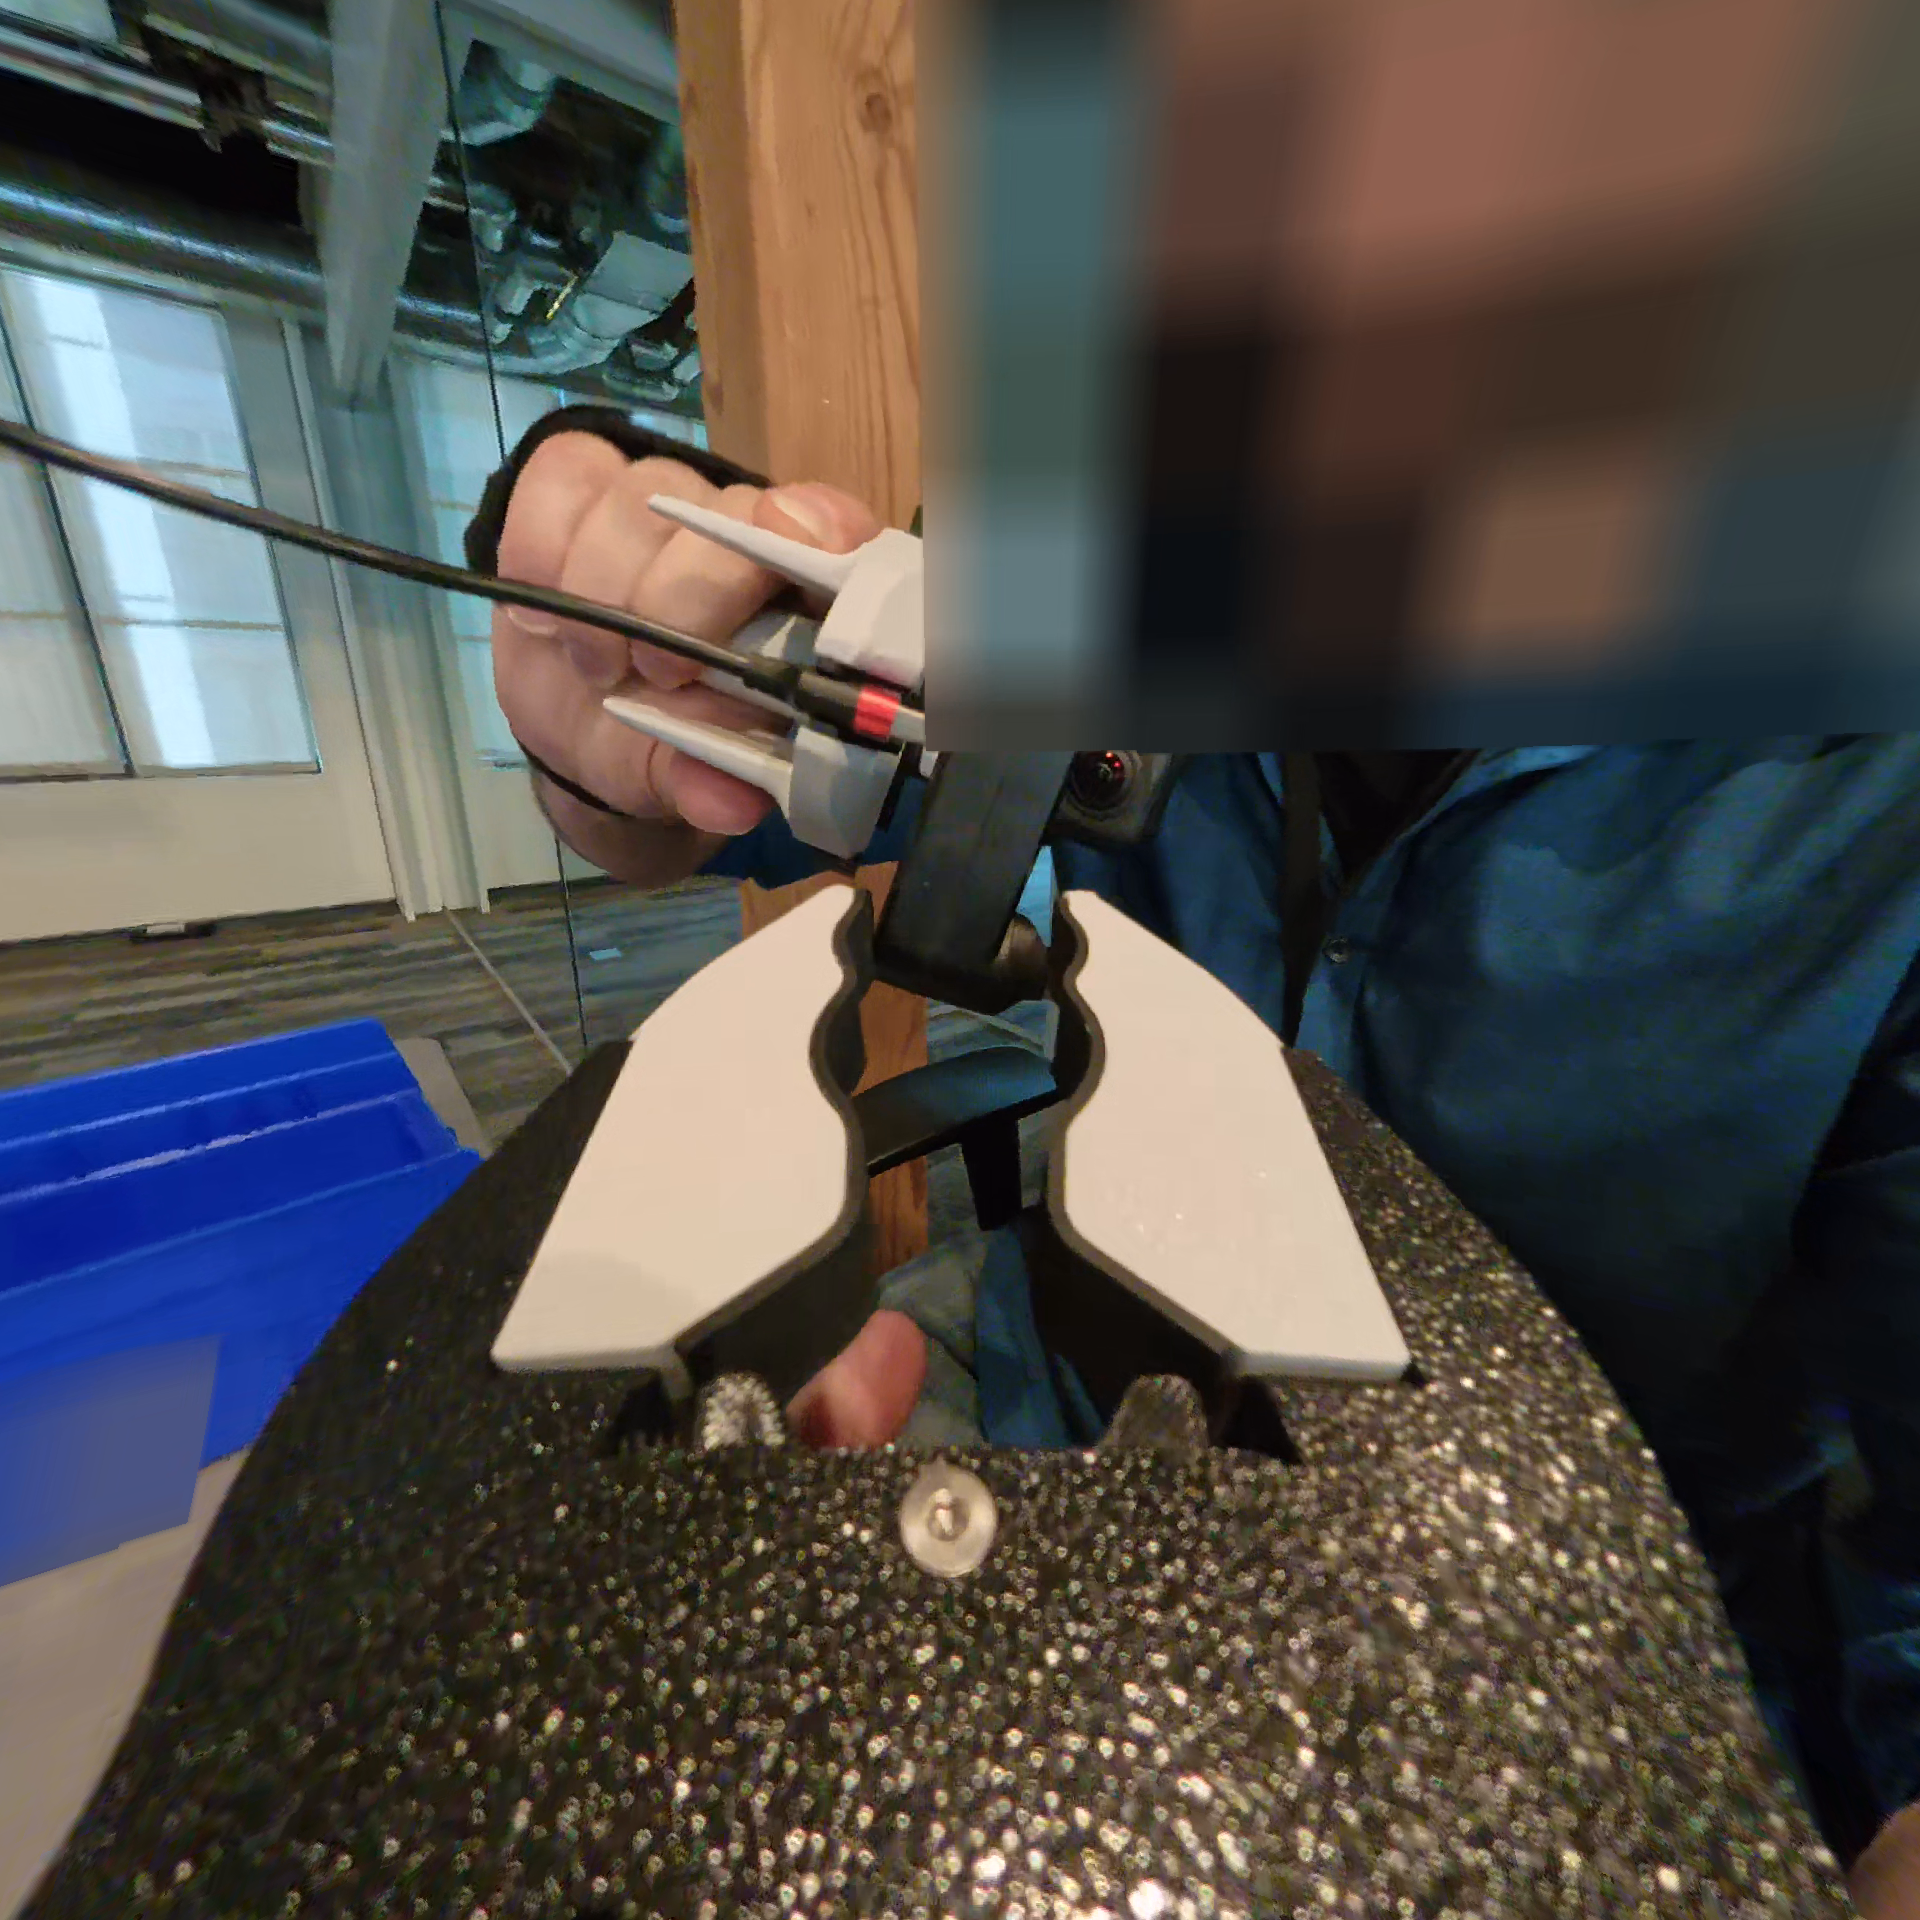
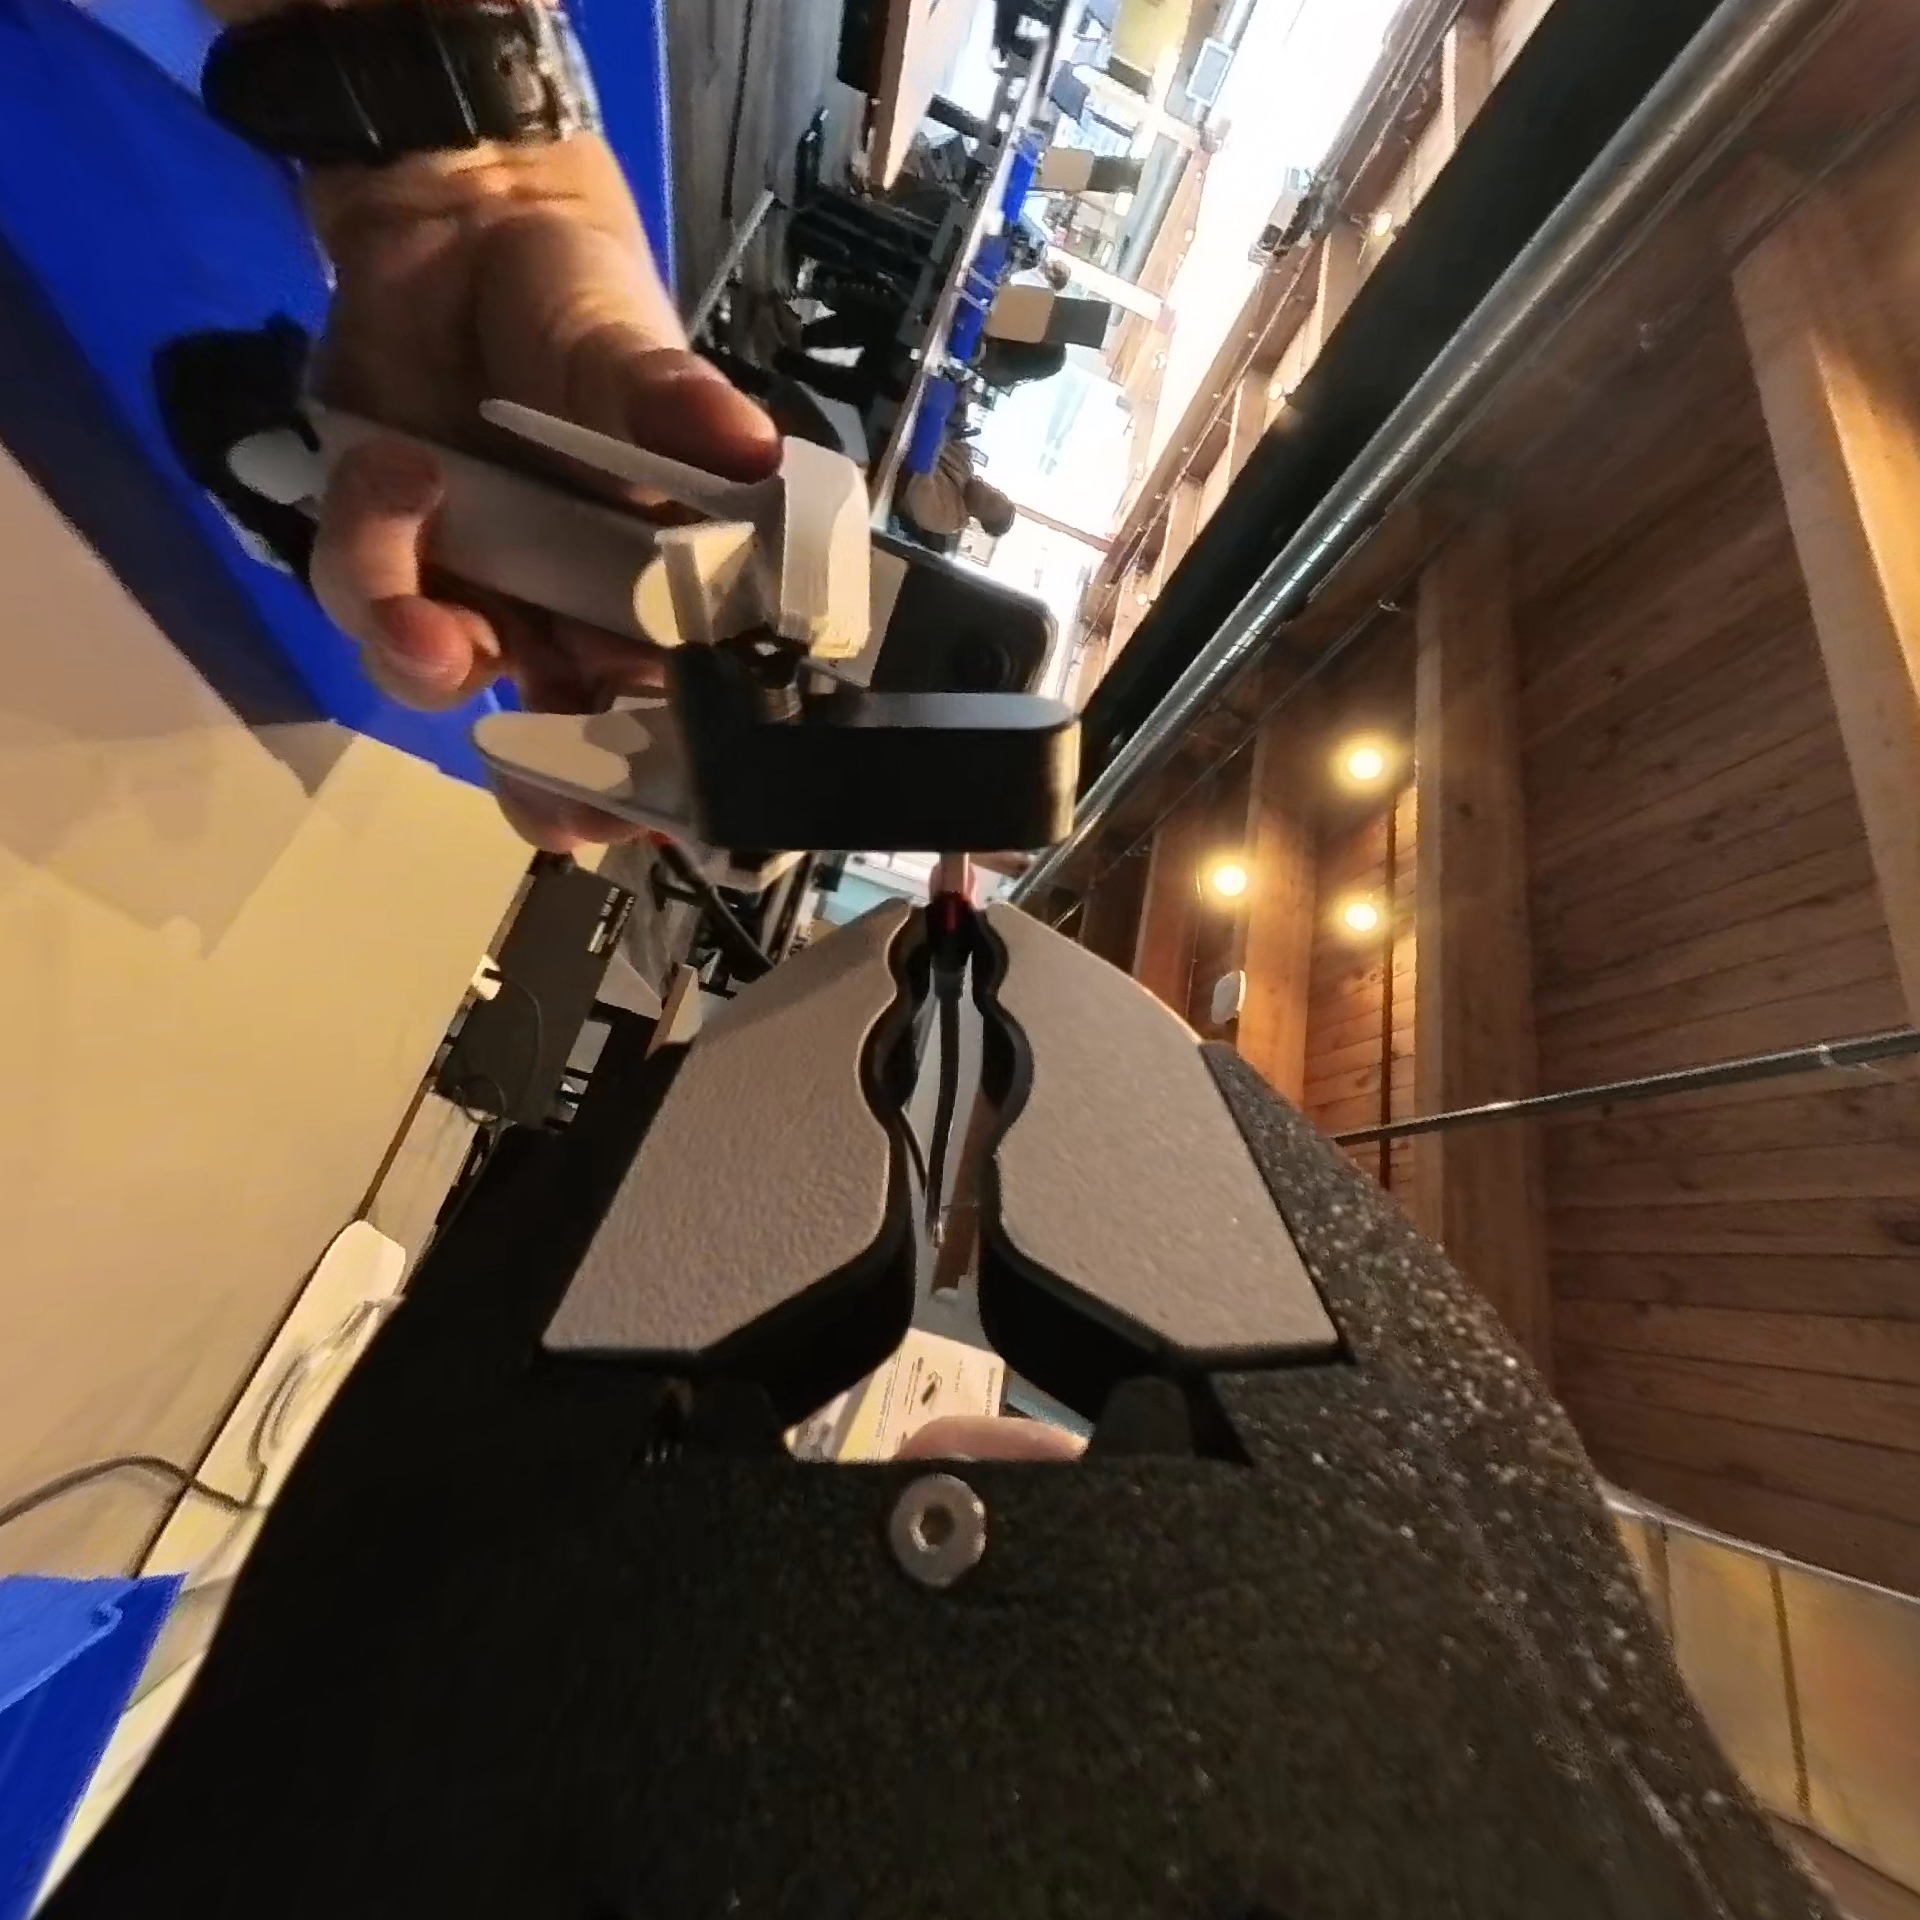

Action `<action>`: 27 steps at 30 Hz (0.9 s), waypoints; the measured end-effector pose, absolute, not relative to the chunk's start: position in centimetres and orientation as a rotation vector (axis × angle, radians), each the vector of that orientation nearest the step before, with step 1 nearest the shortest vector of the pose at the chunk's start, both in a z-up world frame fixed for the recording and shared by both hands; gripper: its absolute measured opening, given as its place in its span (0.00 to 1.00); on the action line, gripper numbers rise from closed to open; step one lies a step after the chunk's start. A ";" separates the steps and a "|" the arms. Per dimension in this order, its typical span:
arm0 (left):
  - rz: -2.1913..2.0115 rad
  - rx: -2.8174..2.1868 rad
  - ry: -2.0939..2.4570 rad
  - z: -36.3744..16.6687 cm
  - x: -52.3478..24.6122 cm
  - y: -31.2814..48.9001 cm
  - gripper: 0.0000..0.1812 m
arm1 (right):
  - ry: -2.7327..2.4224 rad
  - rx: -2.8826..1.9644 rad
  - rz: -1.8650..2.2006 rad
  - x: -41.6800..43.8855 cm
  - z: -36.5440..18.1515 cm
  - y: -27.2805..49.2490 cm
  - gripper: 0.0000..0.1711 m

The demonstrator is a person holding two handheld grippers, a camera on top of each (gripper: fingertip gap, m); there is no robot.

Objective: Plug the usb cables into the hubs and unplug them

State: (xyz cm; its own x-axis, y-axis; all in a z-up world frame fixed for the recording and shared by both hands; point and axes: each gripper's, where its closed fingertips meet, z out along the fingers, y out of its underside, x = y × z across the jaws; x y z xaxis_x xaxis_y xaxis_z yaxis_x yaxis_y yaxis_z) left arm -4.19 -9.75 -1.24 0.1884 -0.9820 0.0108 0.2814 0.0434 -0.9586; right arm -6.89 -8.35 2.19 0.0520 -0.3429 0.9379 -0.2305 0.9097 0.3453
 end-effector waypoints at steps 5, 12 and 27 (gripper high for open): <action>-1.175 -1.153 0.836 -1.9 -4.2 -8.7 0.18 | -1.576 0.468 -0.069 -6.9 1.4 -7.3 0.04; -1.233 -1.202 0.795 -2.2 -4.0 -7.9 0.15 | -1.613 0.464 -0.042 -6.9 0.8 -6.8 0.03; -1.249 -1.142 0.739 -1.7 -4.7 -7.4 0.15 | -1.623 0.420 -0.001 -7.3 1.0 -6.2 0.04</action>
